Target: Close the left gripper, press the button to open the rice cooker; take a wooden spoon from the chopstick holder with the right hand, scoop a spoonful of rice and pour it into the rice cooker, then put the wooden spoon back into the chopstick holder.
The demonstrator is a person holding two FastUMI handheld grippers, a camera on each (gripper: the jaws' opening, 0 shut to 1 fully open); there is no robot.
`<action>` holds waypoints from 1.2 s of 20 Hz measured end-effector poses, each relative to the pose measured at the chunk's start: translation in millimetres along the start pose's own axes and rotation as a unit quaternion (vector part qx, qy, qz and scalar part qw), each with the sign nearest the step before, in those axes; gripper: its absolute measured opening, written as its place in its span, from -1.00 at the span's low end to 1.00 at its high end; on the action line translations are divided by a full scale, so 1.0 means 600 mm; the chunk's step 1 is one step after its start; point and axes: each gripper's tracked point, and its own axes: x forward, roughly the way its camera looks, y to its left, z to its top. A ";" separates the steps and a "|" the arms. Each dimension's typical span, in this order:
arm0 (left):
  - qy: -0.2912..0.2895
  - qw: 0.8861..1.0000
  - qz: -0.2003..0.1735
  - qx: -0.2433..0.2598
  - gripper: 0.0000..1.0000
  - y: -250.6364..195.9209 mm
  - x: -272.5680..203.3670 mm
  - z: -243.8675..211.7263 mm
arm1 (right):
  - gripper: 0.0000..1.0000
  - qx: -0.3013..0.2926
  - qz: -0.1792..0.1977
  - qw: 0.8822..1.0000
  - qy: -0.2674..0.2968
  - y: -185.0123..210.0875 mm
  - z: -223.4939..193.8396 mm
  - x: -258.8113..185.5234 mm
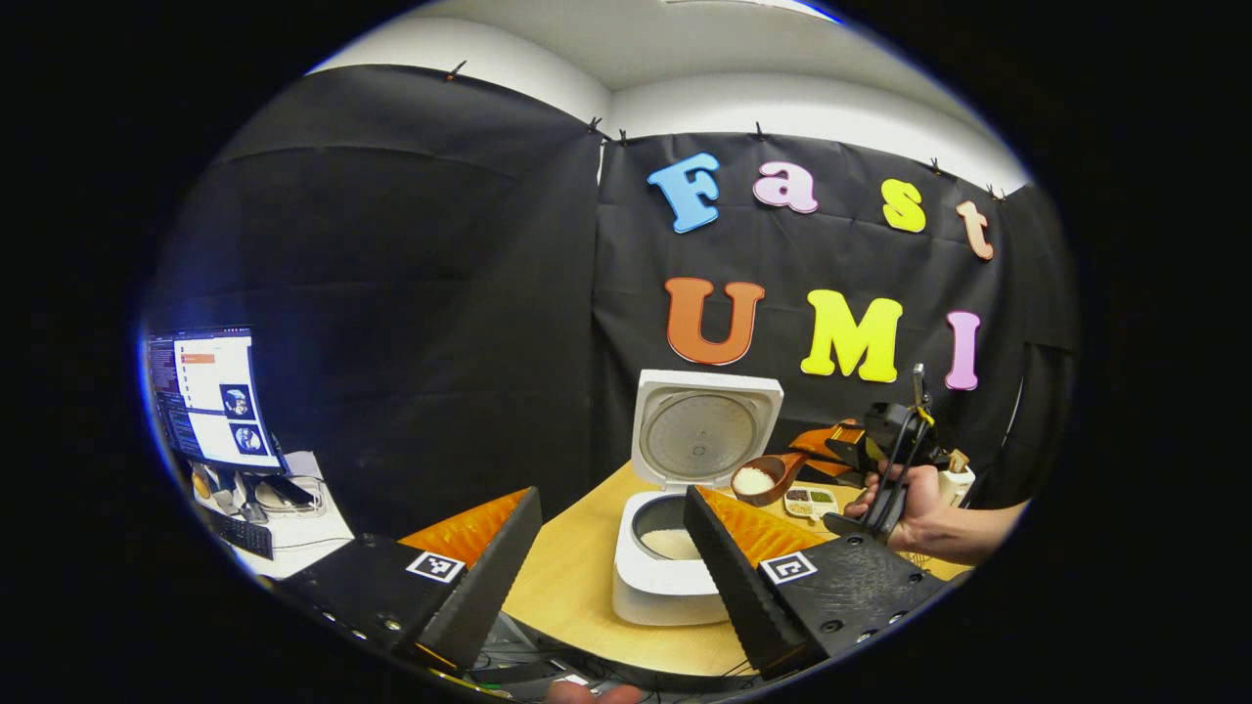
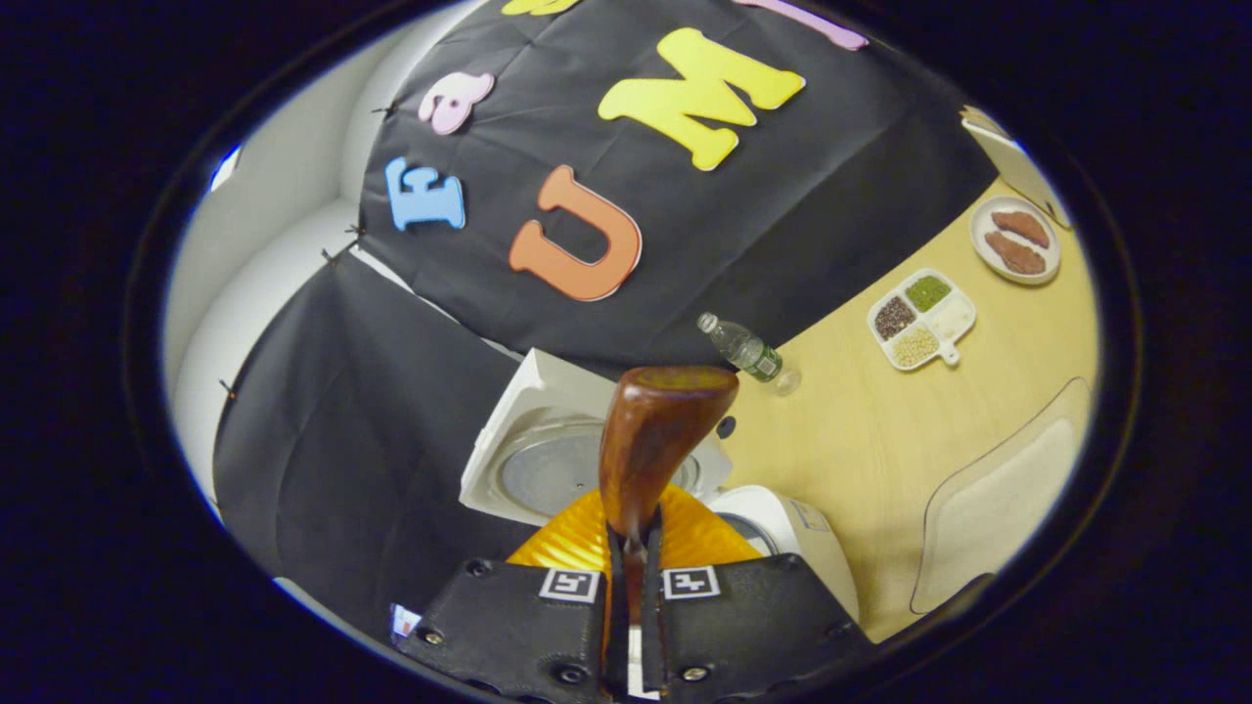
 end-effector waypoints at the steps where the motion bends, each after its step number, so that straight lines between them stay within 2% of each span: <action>1: 0.000 1.000 0.003 0.001 0.89 0.010 -0.002 -0.001 | -0.80 -0.017 -0.009 1.000 0.001 -0.001 -0.006 0.010; 5: -0.001 1.000 0.012 -0.003 0.89 0.040 -0.004 -0.007 | -0.79 -0.125 -0.045 0.991 0.000 0.003 -0.020 0.032; 10: 0.000 1.000 0.014 -0.023 0.89 0.057 -0.004 -0.015 | -0.80 -0.267 -0.076 0.961 0.007 0.013 -0.044 0.050; 13: -0.001 0.999 0.019 -0.033 0.89 0.077 -0.007 -0.019 | -0.80 -0.320 -0.079 0.944 0.015 0.022 -0.062 0.066; 18: 0.002 0.999 0.027 -0.037 0.89 0.092 -0.005 -0.026 | -0.79 -0.410 -0.079 0.909 0.017 0.049 -0.080 0.070; 24: -0.002 0.999 0.022 -0.038 0.89 0.092 -0.007 -0.021 | -0.80 -0.477 -0.070 0.876 -0.001 0.081 -0.081 0.077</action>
